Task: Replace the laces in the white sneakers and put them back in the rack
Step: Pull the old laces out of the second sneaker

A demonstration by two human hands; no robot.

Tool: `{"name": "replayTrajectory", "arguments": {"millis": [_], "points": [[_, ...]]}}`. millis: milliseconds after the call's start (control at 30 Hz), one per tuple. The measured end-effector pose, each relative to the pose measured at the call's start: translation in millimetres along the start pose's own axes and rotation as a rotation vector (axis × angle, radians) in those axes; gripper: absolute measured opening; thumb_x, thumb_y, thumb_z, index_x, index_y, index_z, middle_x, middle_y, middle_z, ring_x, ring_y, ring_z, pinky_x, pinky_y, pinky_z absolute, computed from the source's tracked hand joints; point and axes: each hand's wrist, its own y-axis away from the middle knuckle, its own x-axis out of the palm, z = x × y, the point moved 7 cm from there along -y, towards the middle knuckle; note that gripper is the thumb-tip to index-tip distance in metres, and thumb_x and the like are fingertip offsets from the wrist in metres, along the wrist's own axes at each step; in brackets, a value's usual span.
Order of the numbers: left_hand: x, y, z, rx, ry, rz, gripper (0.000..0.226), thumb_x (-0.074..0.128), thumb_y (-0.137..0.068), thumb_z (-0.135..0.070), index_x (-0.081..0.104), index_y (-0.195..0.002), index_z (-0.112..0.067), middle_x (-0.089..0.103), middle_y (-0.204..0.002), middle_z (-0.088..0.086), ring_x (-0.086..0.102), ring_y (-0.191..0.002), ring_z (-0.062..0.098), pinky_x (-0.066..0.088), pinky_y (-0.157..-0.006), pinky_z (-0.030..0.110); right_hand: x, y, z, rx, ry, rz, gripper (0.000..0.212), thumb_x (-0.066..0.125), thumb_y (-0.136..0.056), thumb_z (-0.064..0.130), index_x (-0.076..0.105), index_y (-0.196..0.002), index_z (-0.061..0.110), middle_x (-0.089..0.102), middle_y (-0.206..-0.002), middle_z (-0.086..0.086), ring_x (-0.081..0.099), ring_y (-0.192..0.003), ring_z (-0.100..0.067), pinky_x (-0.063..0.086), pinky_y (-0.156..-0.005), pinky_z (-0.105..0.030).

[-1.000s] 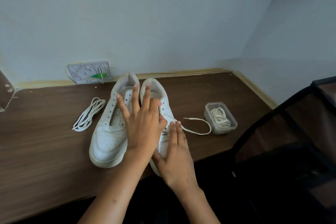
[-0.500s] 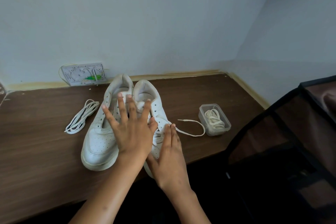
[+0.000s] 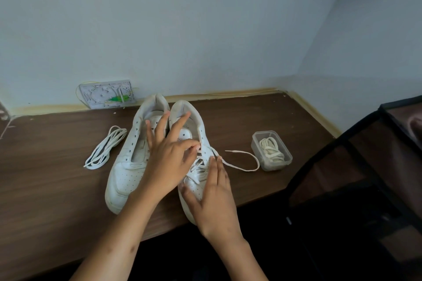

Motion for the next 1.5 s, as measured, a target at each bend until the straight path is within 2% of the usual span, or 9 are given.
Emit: {"name": "replayTrajectory", "arguments": {"millis": [100, 233, 367, 533, 700, 933, 1133, 1300, 1500], "points": [[-16, -2, 0, -0.035, 0.160, -0.069, 0.029, 0.053, -0.085, -0.047, 0.078, -0.083, -0.031, 0.042, -0.151, -0.009, 0.020, -0.143, 0.027, 0.009, -0.117, 0.053, 1, -1, -1, 0.017, -0.016, -0.004, 0.090, 0.045, -0.095, 0.058, -0.001, -0.156, 0.011, -0.002, -0.164, -0.009, -0.005, -0.150, -0.014, 0.003, -0.122, -0.025], [-38, 0, 15, -0.251, 0.585, -0.091, 0.031, 0.054, -0.076, -0.046, 0.073, -0.060, -0.027, 0.050, -0.137, -0.026, 0.026, -0.135, 0.008, 0.013, -0.111, 0.017, 2, -1, -1, 0.028, -0.007, -0.011, 0.088, 0.044, -0.096, 0.057, 0.000, -0.156, 0.011, 0.002, -0.164, -0.009, -0.002, -0.150, -0.016, 0.001, -0.121, -0.024], [-43, -2, 12, -0.161, 0.179, -0.158, 0.029, 0.063, -0.077, -0.053, 0.066, -0.057, -0.032, 0.056, -0.128, -0.023, 0.035, -0.124, 0.016, 0.022, -0.110, 0.040, 2, -2, -1, 0.033, -0.012, 0.001, 0.088, 0.045, -0.095, 0.057, 0.000, -0.156, 0.012, 0.005, -0.164, -0.007, -0.001, -0.150, -0.015, 0.002, -0.121, -0.023], [-24, -2, -3, -0.038, -0.146, 0.051, 0.033, 0.076, -0.077, -0.045, 0.073, -0.109, -0.037, 0.038, -0.154, -0.003, 0.028, -0.140, 0.035, 0.004, -0.117, 0.056, 1, -4, 2, 0.029, -0.010, 0.006, 0.089, 0.045, -0.096, 0.057, 0.001, -0.156, 0.010, 0.005, -0.164, -0.009, -0.001, -0.150, -0.015, 0.003, -0.122, -0.025], [-23, 0, -16, -0.068, -0.332, 0.050, 0.025, 0.075, -0.080, -0.037, 0.076, -0.104, -0.030, 0.036, -0.155, 0.006, 0.022, -0.145, 0.038, -0.002, -0.116, 0.064, 1, -4, 3, 0.039, 0.003, 0.016, 0.090, 0.045, -0.096, 0.058, -0.002, -0.155, 0.009, 0.003, -0.164, -0.009, -0.002, -0.150, -0.016, 0.004, -0.122, -0.026], [-24, -6, -12, -0.147, -0.320, 0.010, 0.012, 0.088, -0.066, -0.028, 0.077, -0.069, -0.032, 0.052, -0.144, 0.004, 0.029, -0.142, 0.038, -0.001, -0.116, 0.062, 2, -4, 3, 0.037, 0.012, 0.015, 0.090, 0.045, -0.095, 0.058, 0.000, -0.156, 0.010, 0.004, -0.164, -0.009, -0.001, -0.150, -0.017, 0.004, -0.121, -0.026], [-28, -6, 7, -0.120, 0.025, -0.088, 0.007, 0.074, -0.083, -0.023, 0.073, -0.081, -0.030, 0.055, -0.138, -0.005, 0.031, -0.134, 0.029, 0.013, -0.113, 0.066, 1, -3, 2, 0.042, -0.001, 0.000, 0.088, 0.045, -0.095, 0.057, 0.000, -0.156, 0.011, 0.000, -0.164, -0.008, -0.003, -0.150, -0.015, 0.001, -0.120, -0.023], [-62, -9, 39, -0.243, 0.540, -0.041, 0.024, 0.050, -0.083, -0.053, 0.068, -0.080, -0.037, 0.044, -0.137, -0.030, 0.023, -0.128, -0.004, 0.014, -0.109, 0.014, 1, -2, 1, 0.057, -0.009, 0.001, 0.089, 0.044, -0.095, 0.059, -0.001, -0.156, 0.014, -0.003, -0.164, -0.005, -0.004, -0.150, -0.015, 0.006, -0.122, -0.027], [-59, -5, 33, -0.155, 0.070, -0.087, 0.040, 0.053, -0.082, -0.064, 0.078, -0.083, -0.032, 0.057, -0.131, -0.017, 0.036, -0.124, 0.023, 0.029, -0.107, 0.056, 2, -3, 1, 0.060, -0.003, 0.008, 0.089, 0.045, -0.095, 0.058, -0.001, -0.156, 0.013, -0.002, -0.164, -0.007, -0.003, -0.150, -0.016, 0.008, -0.122, -0.028]]}}
